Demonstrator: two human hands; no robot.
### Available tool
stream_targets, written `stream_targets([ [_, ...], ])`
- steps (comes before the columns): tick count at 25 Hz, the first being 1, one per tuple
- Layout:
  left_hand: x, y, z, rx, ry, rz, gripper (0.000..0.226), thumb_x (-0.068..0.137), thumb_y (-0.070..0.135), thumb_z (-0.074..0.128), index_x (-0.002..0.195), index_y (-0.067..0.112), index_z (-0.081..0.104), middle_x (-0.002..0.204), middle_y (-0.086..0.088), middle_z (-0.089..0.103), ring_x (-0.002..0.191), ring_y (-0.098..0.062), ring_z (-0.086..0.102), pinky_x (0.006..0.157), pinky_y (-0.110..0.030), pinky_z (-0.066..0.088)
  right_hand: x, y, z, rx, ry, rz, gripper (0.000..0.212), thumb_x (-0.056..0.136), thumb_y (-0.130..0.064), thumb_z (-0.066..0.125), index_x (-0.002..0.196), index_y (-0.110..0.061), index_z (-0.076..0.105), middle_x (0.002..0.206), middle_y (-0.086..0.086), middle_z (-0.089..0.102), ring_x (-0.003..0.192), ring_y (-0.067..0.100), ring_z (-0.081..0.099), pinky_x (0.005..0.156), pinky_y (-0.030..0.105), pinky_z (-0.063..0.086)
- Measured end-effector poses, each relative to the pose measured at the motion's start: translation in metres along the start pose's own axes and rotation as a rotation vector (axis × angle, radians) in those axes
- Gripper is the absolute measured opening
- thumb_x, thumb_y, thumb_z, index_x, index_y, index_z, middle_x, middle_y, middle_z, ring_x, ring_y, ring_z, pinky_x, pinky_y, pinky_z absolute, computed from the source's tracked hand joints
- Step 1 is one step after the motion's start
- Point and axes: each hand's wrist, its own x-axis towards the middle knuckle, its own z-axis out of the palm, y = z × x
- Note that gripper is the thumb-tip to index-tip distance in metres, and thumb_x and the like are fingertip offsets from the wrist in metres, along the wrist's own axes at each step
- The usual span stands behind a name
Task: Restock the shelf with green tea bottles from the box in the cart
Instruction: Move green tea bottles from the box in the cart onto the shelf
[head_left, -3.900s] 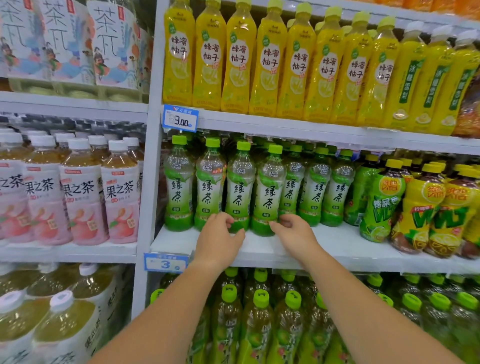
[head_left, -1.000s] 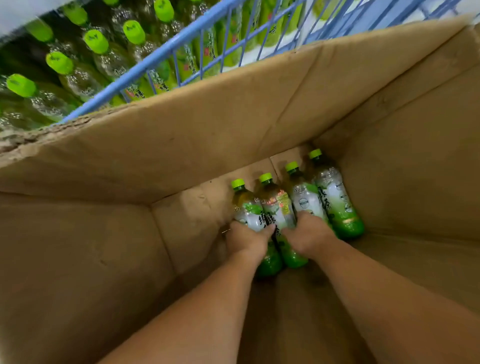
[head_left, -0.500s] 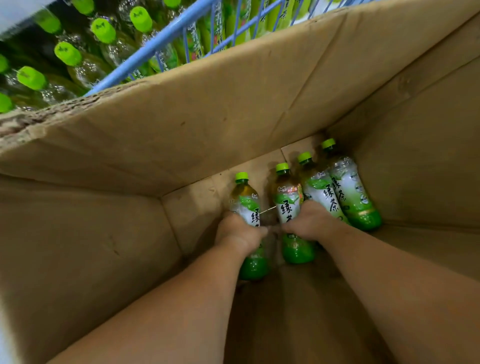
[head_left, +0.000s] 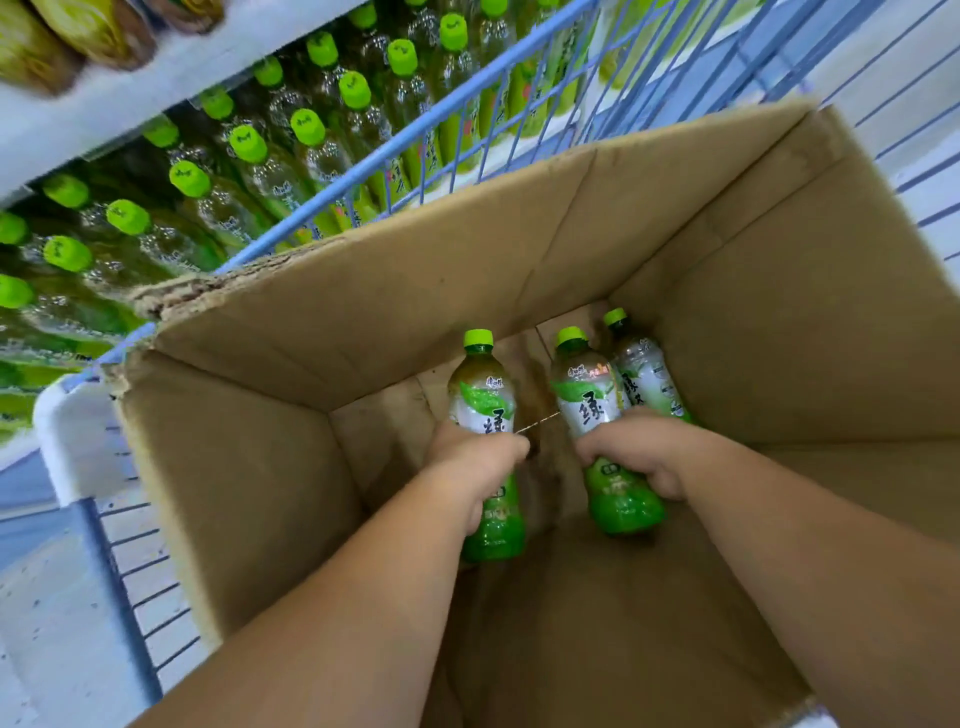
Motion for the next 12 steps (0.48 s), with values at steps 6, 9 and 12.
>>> stream_targets([
  [6, -0.064, 0.020, -0.024, -0.111, -0.136, 0.153, 0.046, 0.053, 0.018, 0.073, 0.099, 0.015, 0.069, 0.092, -0.008, 0.075, 0.080, -0.028, 0.073, 0.068, -0.037, 0.061, -0.072, -0.016, -0.013, 0.035, 0.060, -0.205, 0.033, 0.057, -0.012, 0.073, 0.091, -0.014, 0.070, 0.085, 0.012, 0.074, 0.078, 0.032, 0.073, 0.072, 0.047, 0.062],
  [9, -0.108, 0.030, -0.048, -0.151, -0.177, 0.246, 0.013, 0.072, 0.009, 0.071, 0.083, 0.015, 0.068, 0.074, -0.003, 0.069, 0.068, -0.022, 0.067, 0.065, -0.032, 0.055, -0.113, -0.024, -0.008, 0.061, 0.085, -0.307, 0.015, 0.071, -0.005, 0.072, 0.081, -0.015, 0.065, 0.071, 0.005, 0.067, 0.065, 0.024, 0.065, 0.059, 0.033, 0.053],
  [12, -0.138, 0.031, -0.070, -0.153, -0.172, 0.287, 0.018, 0.073, 0.013, 0.072, 0.090, 0.017, 0.067, 0.072, 0.001, 0.067, 0.064, -0.016, 0.064, 0.059, -0.028, 0.051, -0.148, -0.030, -0.004, 0.037, 0.116, -0.355, 0.013, 0.073, -0.007, 0.071, 0.083, -0.012, 0.064, 0.068, 0.004, 0.064, 0.060, 0.019, 0.062, 0.055, 0.028, 0.048],
])
